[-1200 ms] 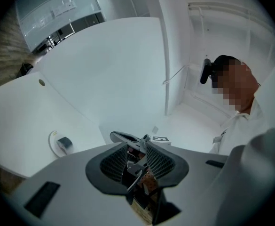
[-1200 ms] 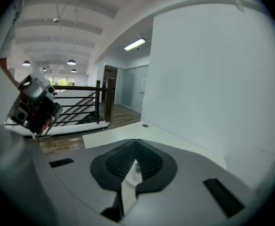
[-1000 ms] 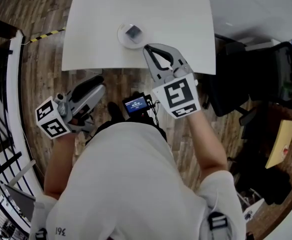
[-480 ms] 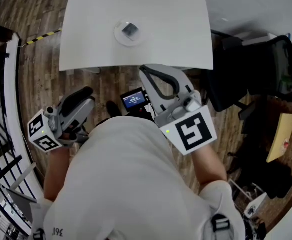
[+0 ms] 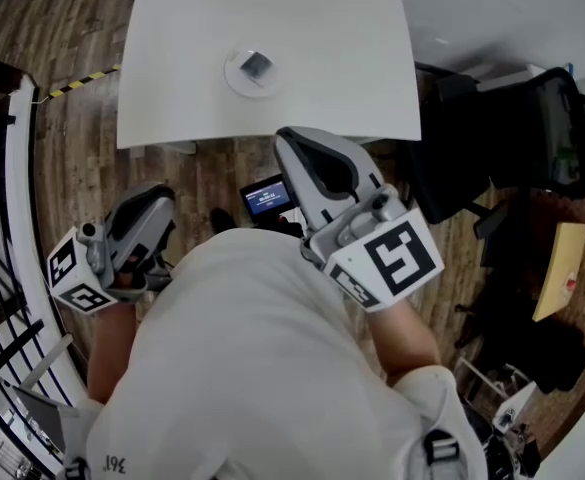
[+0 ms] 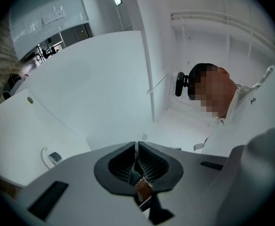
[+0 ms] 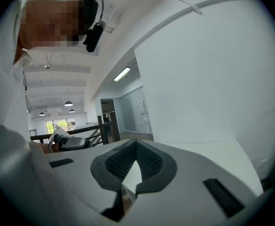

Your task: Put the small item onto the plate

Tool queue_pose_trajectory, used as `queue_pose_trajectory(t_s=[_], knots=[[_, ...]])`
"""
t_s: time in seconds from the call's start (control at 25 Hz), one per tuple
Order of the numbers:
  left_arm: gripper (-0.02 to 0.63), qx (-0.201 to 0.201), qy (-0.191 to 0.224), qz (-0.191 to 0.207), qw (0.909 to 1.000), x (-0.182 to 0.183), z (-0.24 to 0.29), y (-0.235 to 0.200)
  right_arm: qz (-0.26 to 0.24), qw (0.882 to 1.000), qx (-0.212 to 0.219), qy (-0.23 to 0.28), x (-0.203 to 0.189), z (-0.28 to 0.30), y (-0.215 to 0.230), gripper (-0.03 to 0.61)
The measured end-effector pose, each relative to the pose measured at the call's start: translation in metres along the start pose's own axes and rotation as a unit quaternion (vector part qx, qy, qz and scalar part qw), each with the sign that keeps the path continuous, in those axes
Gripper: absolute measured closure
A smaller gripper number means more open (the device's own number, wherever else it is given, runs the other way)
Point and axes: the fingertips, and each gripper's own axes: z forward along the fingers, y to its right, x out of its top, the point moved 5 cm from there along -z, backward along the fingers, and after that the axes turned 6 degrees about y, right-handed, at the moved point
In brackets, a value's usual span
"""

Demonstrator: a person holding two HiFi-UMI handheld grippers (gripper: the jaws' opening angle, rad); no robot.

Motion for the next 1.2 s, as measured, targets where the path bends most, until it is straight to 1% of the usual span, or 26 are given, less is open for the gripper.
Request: queue_pose_trajectory(t_s=[0.04,0.08,0.44,0.84,1.04,1.2], knots=[[0.599,-0.003,0.001,0.001,1.0,0.001,0.0,0.001,0.009,1.0,-0.005,0.002,-0.001,0.0,0.003,0.577],[0.607,-0.005,0.001,0.002,1.0,0.001,0.001,0.002,0.015,1.0,-0.011,0.004,-0.001,-0.001,0.005,0.577],[0.607,-0.01,-0.006,-0.004,0.9999,-0.002,0.002,0.001,0.031,0.999,-0.035,0.005,-0.004,0.001,0.012,0.578],[0.607,-0.01,-0.014,-0.009,0.9998,-0.003,0.001,0.001,0.021,0.999,-0.043,0.005,0.001,0.007,0.016,0.578],[0.607,-0.011,-0.032,-0.002,0.9994,-0.005,0.004,0.003,0.012,0.999,-0.044,0.003,0.003,0.008,0.015,0.578],[0.607,-0.011,-0.066,0.019,0.9976,-0.007,0.01,0.007,0.007,0.999,-0.045,-0.001,0.003,0.008,0.015,0.578]])
